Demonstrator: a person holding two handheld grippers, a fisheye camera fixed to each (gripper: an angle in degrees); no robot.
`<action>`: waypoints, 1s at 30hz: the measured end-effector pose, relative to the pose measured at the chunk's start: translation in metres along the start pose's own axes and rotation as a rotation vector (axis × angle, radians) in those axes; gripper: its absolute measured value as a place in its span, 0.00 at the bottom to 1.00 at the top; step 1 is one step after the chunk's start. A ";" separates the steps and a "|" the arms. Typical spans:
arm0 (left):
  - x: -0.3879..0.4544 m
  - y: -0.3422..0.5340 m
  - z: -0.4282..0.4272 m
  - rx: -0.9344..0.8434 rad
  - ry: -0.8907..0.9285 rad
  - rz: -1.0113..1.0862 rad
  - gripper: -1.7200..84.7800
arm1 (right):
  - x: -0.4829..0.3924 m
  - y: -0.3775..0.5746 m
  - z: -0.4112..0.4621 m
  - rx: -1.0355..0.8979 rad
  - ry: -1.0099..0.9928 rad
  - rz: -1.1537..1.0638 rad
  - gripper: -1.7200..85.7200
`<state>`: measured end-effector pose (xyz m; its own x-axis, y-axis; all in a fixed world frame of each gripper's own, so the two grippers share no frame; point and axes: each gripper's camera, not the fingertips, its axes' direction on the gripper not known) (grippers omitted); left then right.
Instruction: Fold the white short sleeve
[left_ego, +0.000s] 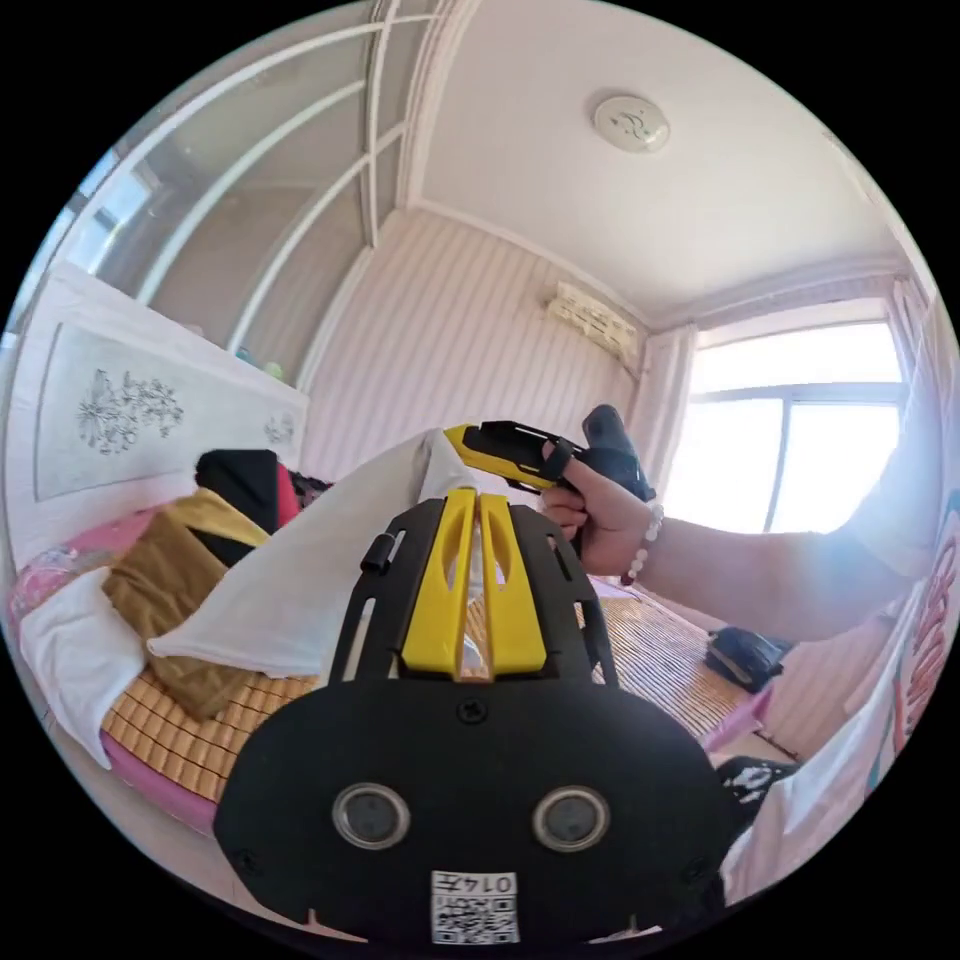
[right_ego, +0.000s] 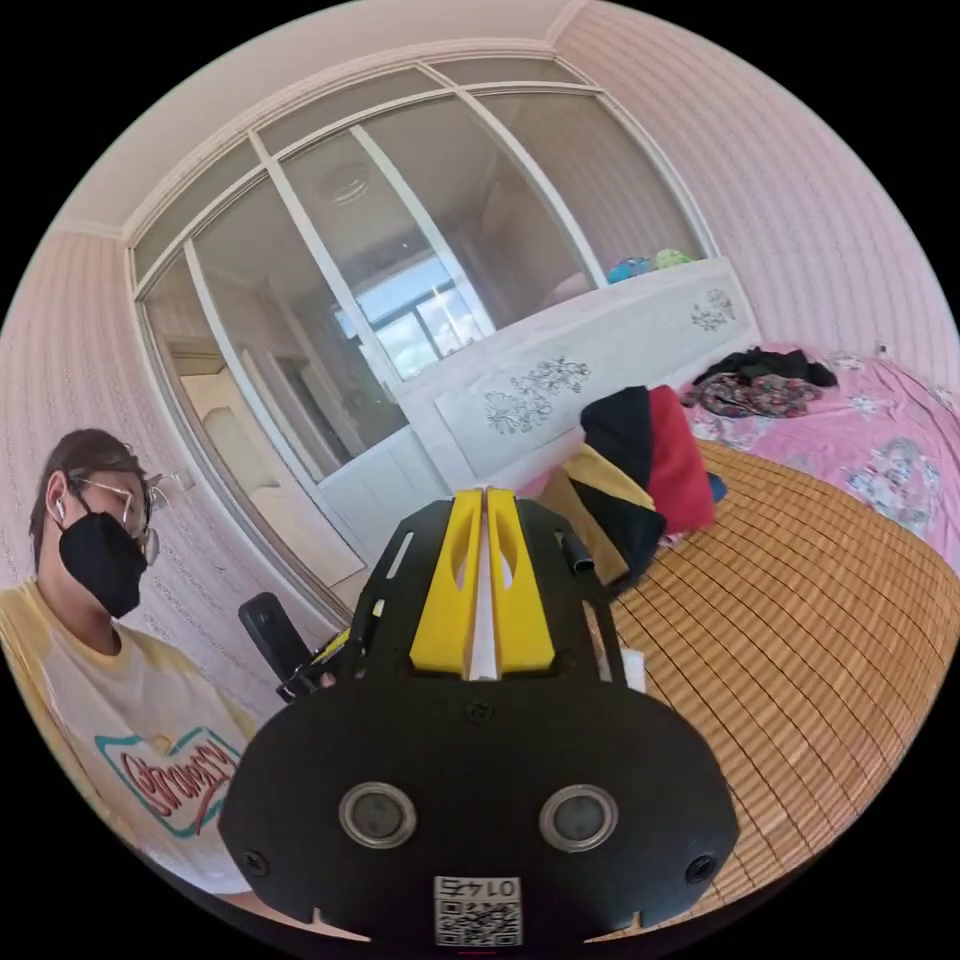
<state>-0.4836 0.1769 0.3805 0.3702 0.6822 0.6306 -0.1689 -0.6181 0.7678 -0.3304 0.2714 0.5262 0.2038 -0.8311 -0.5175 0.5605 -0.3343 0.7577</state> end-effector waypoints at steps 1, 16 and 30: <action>0.011 0.003 0.012 -0.048 0.051 -0.005 0.02 | 0.008 0.023 -0.039 -0.013 0.107 0.027 0.03; 0.082 0.136 0.185 -0.941 0.137 -0.195 0.08 | 0.030 0.271 -0.142 -0.505 0.677 0.334 0.11; 0.127 0.079 0.222 -1.006 0.101 -0.030 0.11 | 0.020 0.256 -0.159 -0.520 0.721 0.322 0.03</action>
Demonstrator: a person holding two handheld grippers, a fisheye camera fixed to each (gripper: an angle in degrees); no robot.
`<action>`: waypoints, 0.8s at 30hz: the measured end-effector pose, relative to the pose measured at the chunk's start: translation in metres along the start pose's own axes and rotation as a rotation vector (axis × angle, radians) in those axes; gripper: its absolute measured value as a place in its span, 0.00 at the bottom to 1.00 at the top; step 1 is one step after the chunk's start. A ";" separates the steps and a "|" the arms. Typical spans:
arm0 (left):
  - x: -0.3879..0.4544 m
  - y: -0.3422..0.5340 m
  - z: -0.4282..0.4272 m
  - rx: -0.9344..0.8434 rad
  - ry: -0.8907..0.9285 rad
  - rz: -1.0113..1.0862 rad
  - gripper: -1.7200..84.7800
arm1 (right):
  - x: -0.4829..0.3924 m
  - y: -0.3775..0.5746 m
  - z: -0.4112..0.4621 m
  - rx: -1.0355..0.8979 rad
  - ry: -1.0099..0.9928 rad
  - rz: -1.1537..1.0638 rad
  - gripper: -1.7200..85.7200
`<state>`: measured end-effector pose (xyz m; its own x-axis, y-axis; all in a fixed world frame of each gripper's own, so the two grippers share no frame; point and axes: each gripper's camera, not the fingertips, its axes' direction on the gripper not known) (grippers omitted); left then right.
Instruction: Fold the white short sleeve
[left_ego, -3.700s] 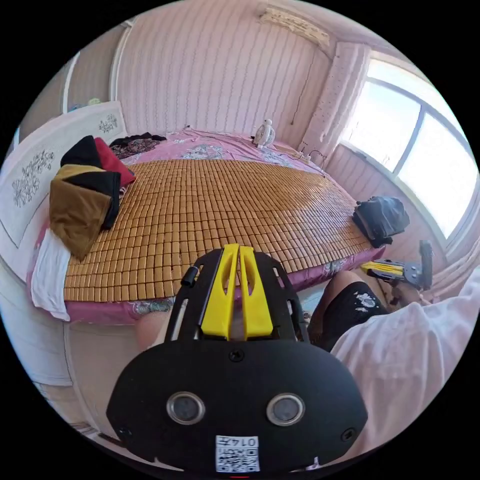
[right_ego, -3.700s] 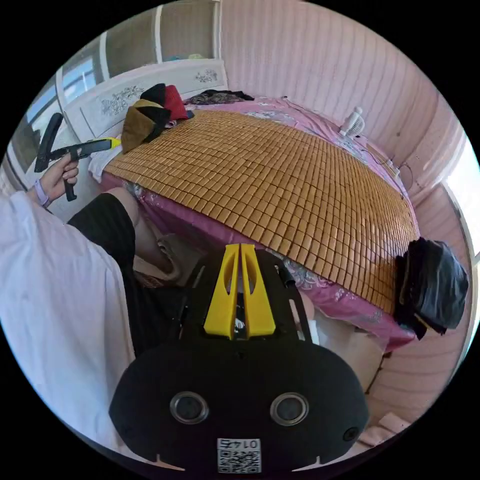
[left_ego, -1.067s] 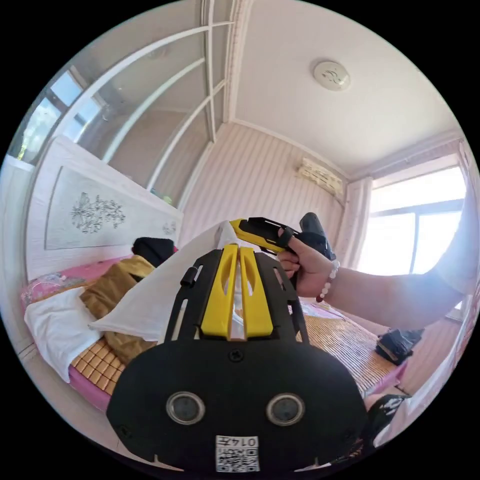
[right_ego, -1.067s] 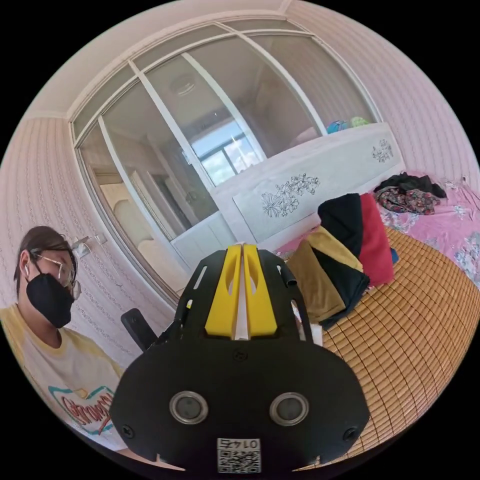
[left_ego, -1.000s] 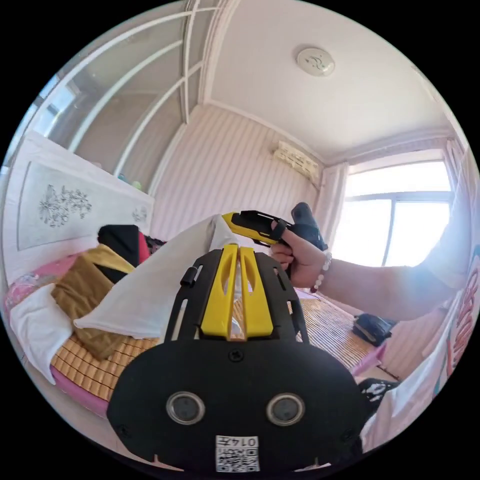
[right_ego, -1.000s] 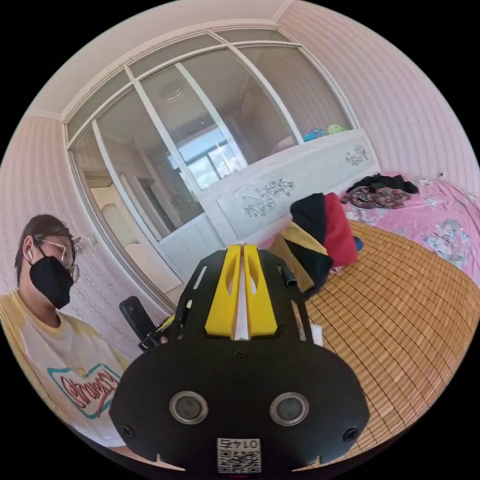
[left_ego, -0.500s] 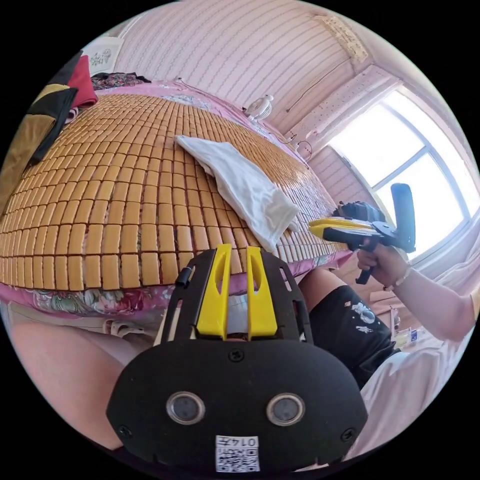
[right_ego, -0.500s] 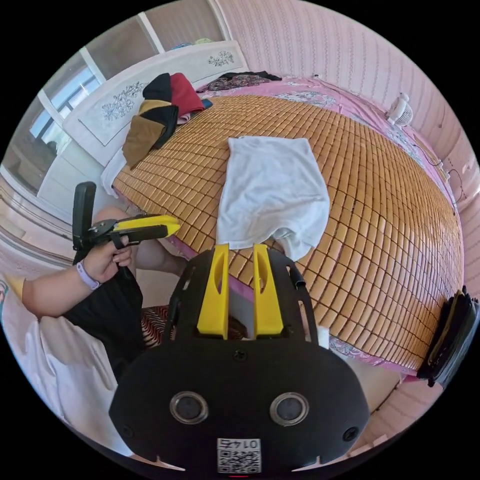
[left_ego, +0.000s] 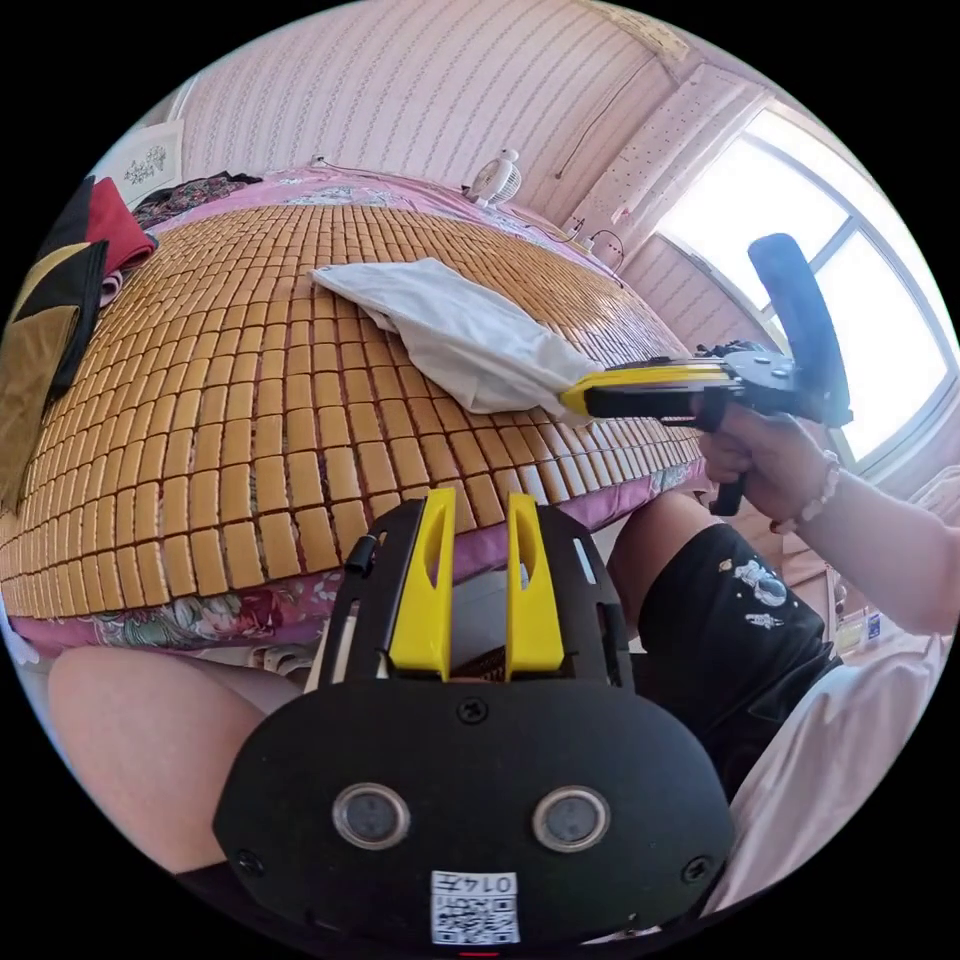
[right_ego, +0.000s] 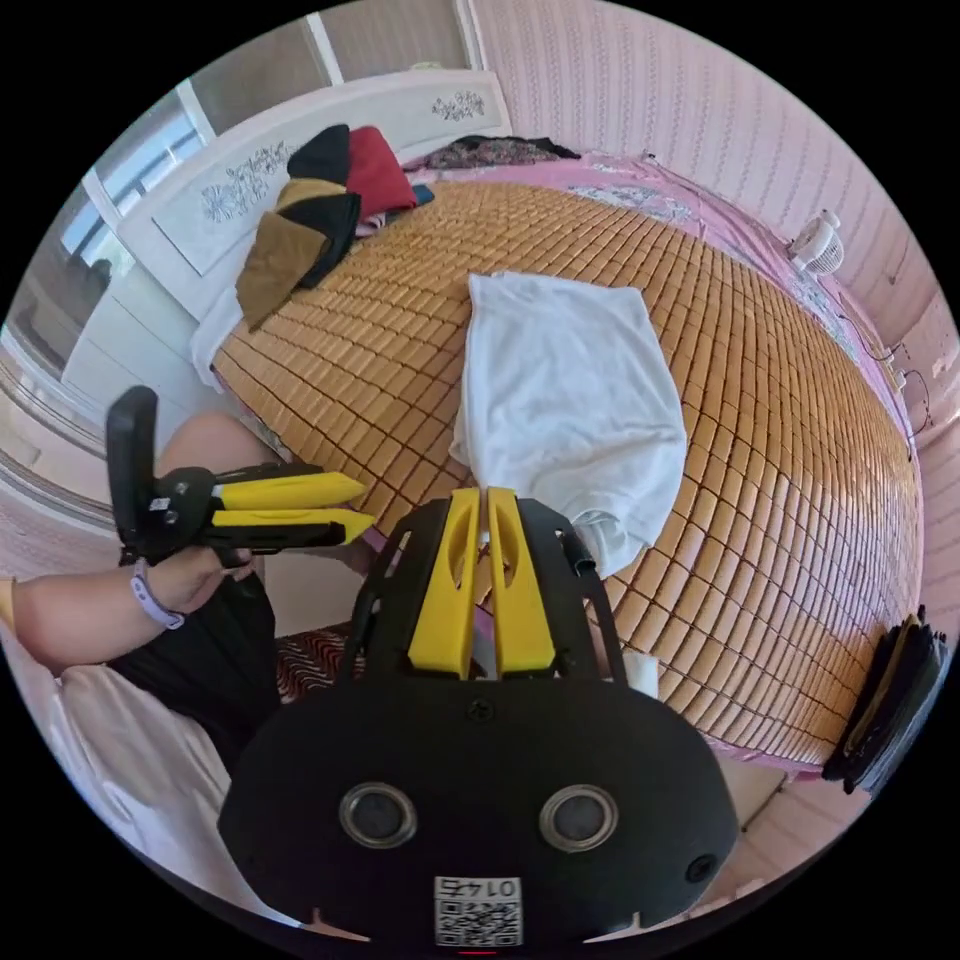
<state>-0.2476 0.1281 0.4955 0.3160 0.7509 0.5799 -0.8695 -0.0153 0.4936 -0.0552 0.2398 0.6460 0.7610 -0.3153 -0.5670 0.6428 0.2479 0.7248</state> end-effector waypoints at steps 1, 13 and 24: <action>0.000 -0.002 -0.002 0.006 0.000 -0.006 0.12 | 0.015 0.009 -0.023 0.073 -0.081 0.045 0.03; 0.030 -0.120 0.012 -0.124 -0.073 0.056 0.10 | 0.099 0.095 -0.176 0.428 -0.291 0.277 0.03; -0.037 -0.207 -0.125 0.045 -0.124 0.001 0.01 | 0.165 0.161 -0.255 0.695 -0.347 0.386 0.03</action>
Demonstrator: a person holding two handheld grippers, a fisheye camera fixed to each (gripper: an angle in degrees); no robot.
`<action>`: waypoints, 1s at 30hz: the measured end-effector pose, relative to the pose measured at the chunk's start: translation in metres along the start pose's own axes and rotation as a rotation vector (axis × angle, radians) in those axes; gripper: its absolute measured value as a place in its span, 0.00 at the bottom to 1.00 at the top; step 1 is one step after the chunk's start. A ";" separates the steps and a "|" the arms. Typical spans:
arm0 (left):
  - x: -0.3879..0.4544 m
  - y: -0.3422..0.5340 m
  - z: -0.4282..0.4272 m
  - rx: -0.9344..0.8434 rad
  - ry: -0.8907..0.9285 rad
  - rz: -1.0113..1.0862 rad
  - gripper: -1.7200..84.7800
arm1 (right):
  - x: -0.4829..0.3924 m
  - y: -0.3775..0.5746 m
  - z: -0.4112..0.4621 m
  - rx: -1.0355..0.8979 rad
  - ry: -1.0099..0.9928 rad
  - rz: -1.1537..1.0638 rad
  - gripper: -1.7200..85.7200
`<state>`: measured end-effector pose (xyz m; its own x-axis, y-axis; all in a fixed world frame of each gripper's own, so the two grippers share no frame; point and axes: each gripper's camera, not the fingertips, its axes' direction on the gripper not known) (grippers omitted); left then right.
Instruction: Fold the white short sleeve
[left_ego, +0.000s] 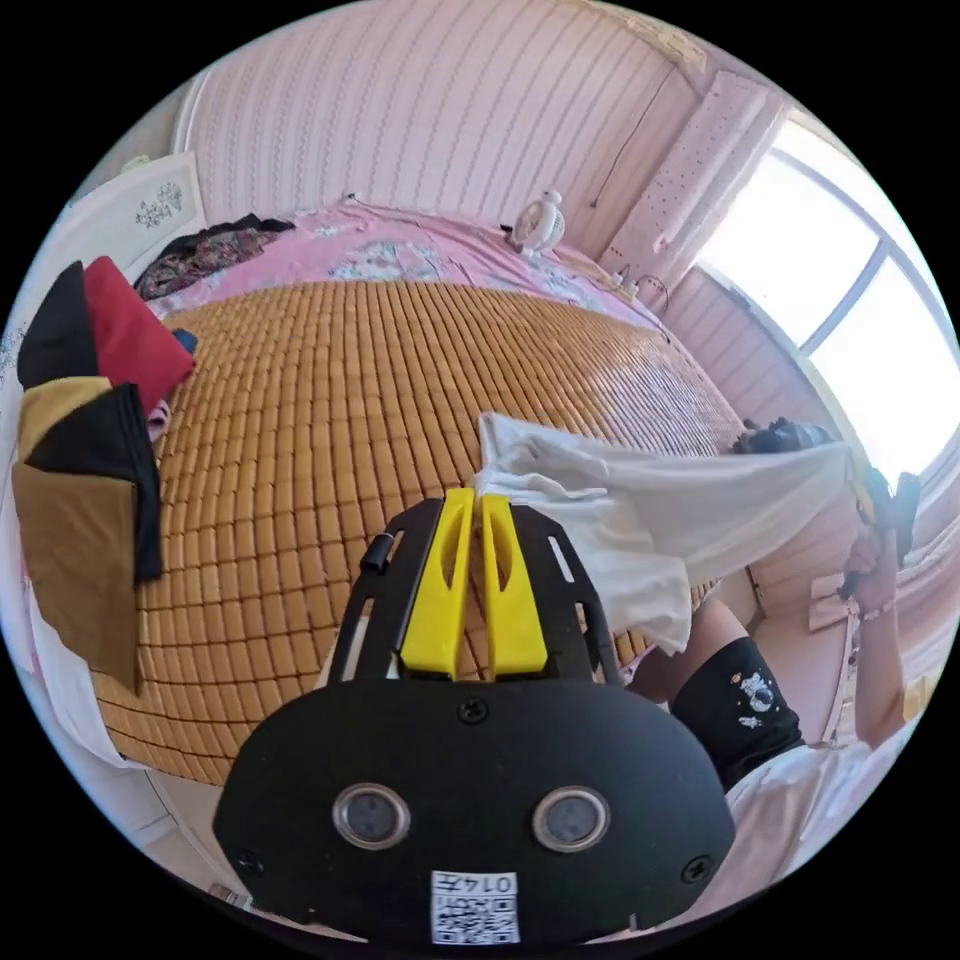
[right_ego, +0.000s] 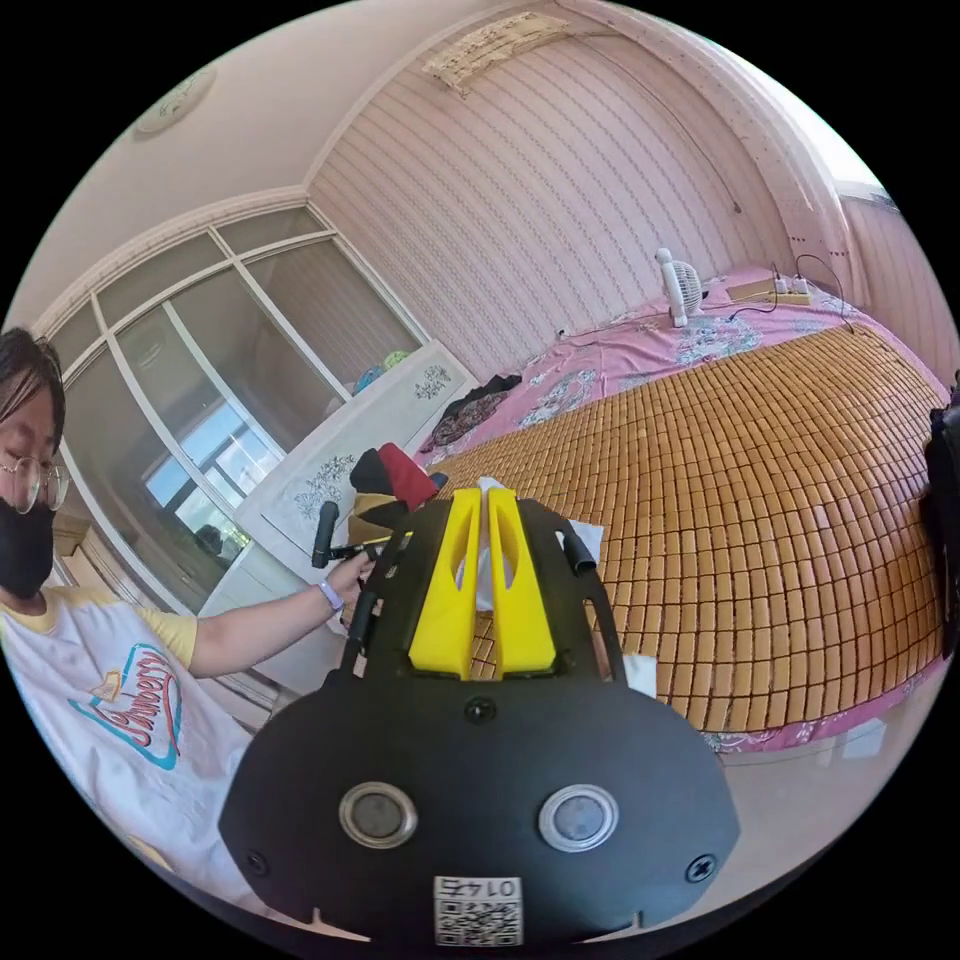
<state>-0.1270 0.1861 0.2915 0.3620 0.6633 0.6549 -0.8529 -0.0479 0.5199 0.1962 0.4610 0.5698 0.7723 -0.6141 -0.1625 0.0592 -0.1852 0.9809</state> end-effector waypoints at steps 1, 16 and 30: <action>-0.004 -0.012 -0.012 0.029 -0.014 -0.001 0.01 | 0.009 0.003 -0.010 0.023 0.024 0.030 0.03; 0.104 -0.179 -0.060 0.138 0.091 0.237 0.10 | 0.071 0.076 -0.053 -0.069 0.435 0.303 0.03; 0.072 -0.027 0.068 -0.320 -0.010 0.040 0.06 | 0.074 0.072 -0.017 -0.255 0.189 0.294 0.03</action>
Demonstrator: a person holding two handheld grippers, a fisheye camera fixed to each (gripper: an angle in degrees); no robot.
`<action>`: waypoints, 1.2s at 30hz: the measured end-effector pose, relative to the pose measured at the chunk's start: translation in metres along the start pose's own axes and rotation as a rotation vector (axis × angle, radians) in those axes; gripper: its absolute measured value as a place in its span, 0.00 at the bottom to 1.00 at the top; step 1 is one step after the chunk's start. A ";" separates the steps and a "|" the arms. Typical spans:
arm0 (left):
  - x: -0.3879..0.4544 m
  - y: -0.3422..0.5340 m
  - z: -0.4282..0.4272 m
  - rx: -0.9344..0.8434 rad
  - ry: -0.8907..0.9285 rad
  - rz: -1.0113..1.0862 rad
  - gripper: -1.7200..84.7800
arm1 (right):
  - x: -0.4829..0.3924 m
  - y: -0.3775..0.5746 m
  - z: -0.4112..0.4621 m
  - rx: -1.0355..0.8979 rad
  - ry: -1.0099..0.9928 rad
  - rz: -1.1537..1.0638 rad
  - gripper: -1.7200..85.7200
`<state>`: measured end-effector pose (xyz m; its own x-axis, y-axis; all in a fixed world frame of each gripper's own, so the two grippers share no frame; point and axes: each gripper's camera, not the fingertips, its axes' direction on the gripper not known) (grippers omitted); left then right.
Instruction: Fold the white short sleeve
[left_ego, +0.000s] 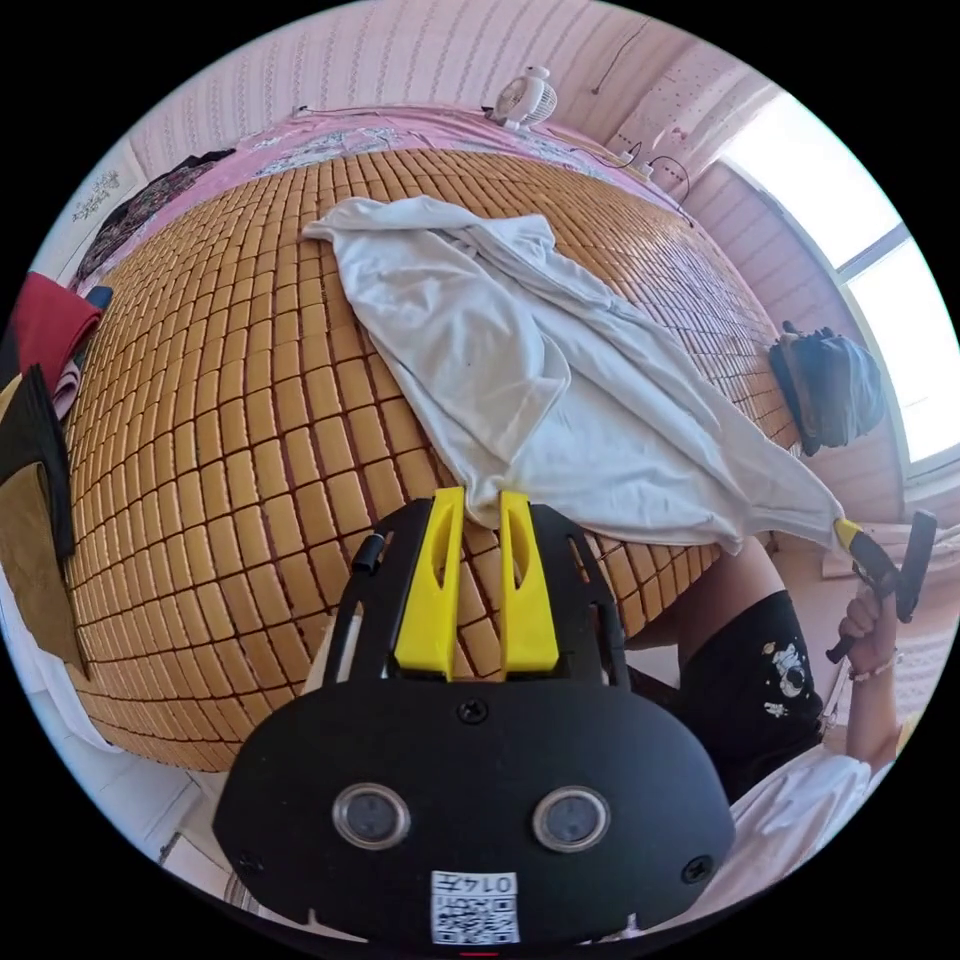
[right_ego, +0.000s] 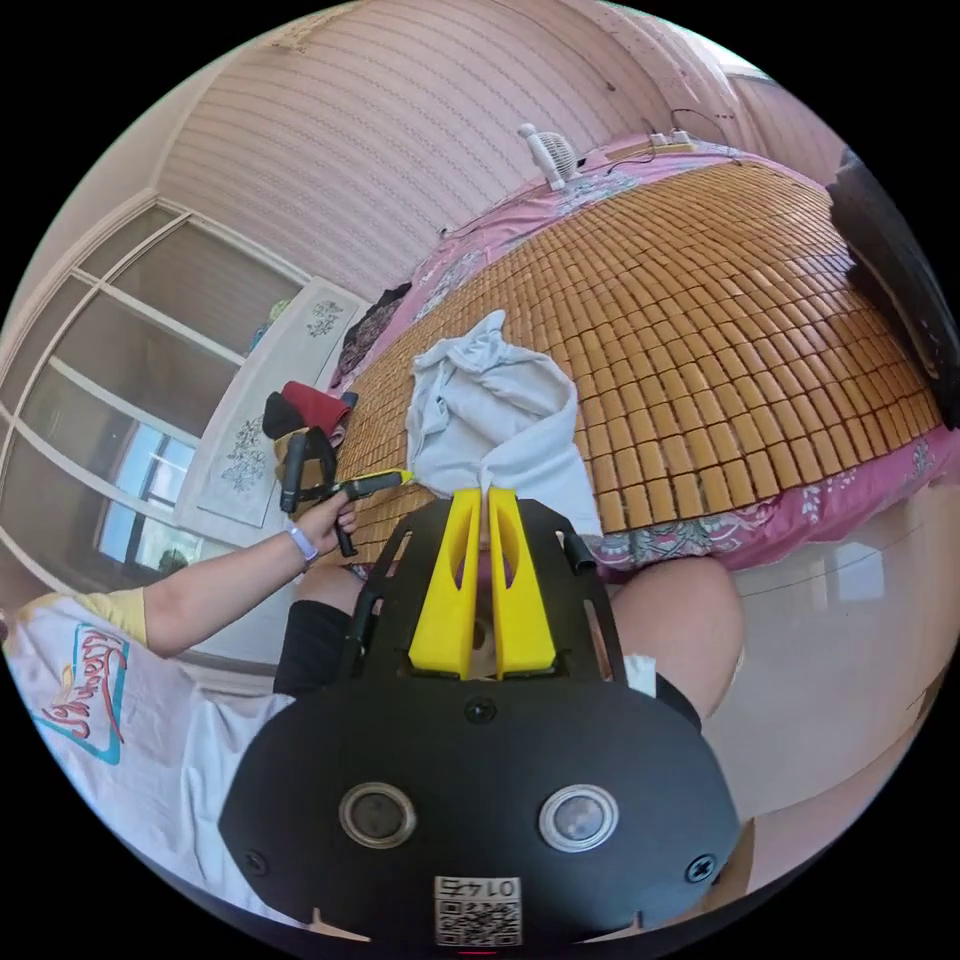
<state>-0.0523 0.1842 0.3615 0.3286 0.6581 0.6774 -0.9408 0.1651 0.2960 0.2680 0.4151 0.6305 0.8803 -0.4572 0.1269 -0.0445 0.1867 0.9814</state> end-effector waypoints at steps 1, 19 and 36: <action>-0.001 -0.002 0.000 -0.003 0.024 -0.001 0.04 | -0.012 -0.002 0.004 -0.041 -0.035 -0.056 0.03; -0.050 -0.055 -0.128 0.290 0.246 -0.104 0.09 | 0.037 -0.031 0.023 -0.005 0.253 0.098 0.03; 0.091 -0.141 -0.090 0.092 0.093 0.253 0.10 | 0.032 -0.071 0.084 -0.223 0.338 0.019 0.03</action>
<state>0.1031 0.2869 0.3214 0.0717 0.7355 0.6737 -0.9791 -0.0770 0.1882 0.2592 0.3143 0.5771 0.9876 -0.1474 0.0541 0.0084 0.3933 0.9194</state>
